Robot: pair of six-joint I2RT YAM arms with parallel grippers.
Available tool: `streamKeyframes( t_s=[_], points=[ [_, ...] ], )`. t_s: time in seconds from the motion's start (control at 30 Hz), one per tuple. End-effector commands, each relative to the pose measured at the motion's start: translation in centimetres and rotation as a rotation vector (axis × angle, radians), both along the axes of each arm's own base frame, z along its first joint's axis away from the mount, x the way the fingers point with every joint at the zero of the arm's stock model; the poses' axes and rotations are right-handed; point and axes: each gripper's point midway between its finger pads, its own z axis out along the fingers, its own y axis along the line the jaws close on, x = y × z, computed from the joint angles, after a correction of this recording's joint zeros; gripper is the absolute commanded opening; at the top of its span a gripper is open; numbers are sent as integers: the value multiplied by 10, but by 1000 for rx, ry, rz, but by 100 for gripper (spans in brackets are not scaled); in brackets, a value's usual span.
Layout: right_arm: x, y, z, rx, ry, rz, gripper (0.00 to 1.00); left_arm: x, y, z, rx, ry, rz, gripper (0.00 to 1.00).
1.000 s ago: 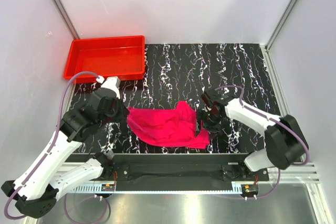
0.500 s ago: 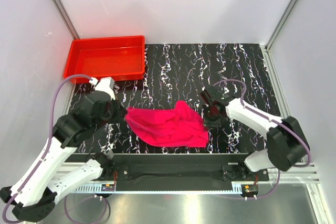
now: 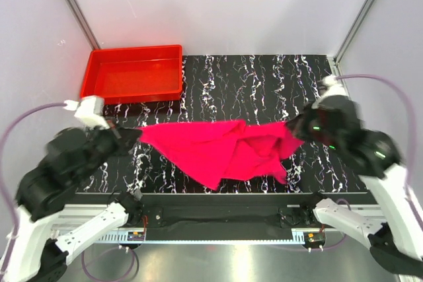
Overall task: Fold and stack the t-shirts
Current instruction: Flatten the tshirt out
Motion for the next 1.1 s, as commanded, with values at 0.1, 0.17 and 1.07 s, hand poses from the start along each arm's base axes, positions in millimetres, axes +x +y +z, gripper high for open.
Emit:
streamKeyframes(
  t_s=[0.1, 0.17, 1.07],
  points=[
    [-27, -50, 101, 32, -223, -116, 0, -14, 34, 57, -53, -207, 73, 0],
    [-18, -45, 113, 33, -232, -118, 0, -11, 38, 45, -29, -182, 103, 0],
    [-29, -63, 144, 83, -374, -157, 0, -26, 40, 88, -187, -287, 88, 0]
  ],
)
